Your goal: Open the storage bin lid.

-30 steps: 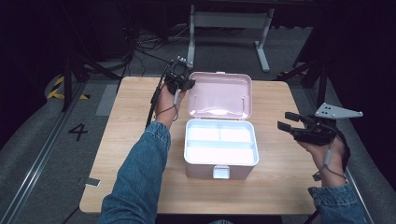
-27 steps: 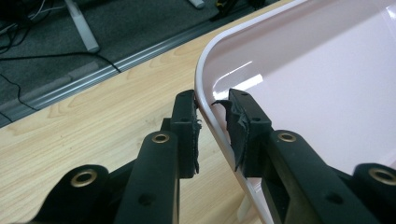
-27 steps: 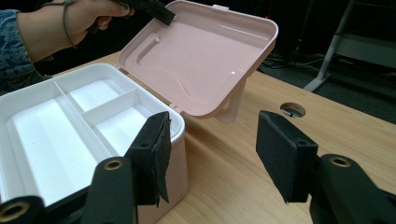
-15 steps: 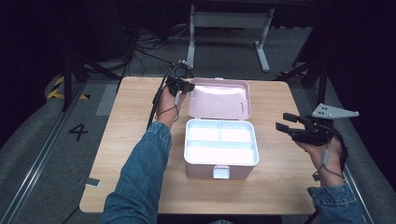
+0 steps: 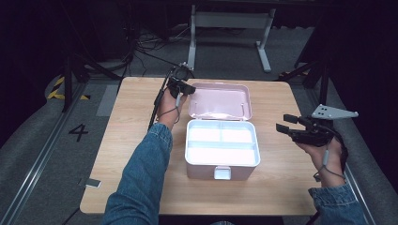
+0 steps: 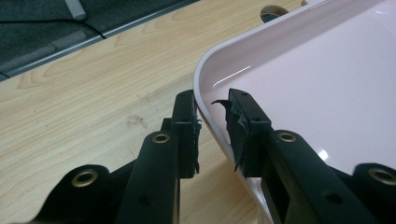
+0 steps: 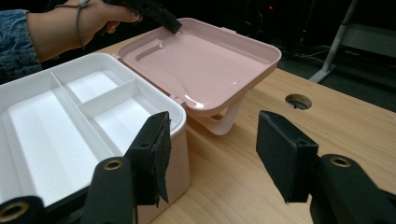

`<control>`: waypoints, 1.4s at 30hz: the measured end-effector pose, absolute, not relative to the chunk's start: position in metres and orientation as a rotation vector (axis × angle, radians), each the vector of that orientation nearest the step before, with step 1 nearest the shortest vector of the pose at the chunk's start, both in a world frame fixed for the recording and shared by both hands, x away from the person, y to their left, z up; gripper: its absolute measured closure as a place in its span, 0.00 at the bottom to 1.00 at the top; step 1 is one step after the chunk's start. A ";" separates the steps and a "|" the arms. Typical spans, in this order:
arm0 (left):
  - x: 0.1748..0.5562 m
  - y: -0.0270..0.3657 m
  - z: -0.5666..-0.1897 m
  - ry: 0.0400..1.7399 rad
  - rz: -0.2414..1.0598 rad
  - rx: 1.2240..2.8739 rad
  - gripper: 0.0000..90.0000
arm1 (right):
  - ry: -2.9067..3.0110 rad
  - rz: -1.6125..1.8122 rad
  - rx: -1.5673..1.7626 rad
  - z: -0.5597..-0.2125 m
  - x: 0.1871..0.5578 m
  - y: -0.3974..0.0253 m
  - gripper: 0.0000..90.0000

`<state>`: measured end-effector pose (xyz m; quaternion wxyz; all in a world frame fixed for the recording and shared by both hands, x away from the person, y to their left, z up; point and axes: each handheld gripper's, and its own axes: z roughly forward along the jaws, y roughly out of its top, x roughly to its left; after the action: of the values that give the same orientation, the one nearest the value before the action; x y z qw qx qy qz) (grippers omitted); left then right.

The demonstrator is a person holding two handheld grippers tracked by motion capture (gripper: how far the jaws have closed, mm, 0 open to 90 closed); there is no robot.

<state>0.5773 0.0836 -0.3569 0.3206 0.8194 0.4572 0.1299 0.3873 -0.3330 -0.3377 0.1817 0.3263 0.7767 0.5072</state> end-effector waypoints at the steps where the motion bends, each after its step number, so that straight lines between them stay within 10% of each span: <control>1: 0.578 0.084 -0.358 1.202 0.338 2.154 0.82 | 2.193 1.433 0.923 -0.338 0.387 -0.333 0.50; 19: 0.582 0.085 -0.372 1.238 0.272 2.192 0.79 | 2.195 1.450 0.922 -0.338 0.388 -0.333 0.50; 29: 0.576 0.097 -0.365 1.193 0.232 2.127 0.55 | 2.196 1.445 0.934 -0.341 0.385 -0.334 0.50; 42: 0.495 0.109 -0.302 0.885 0.326 2.133 0.53 | 2.208 1.446 0.943 -0.342 0.387 -0.333 0.50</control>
<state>0.4955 0.1086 -0.3022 0.3939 0.8406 0.3489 0.1285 0.3871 -0.3335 -0.3423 0.1688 0.3316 0.7765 0.5085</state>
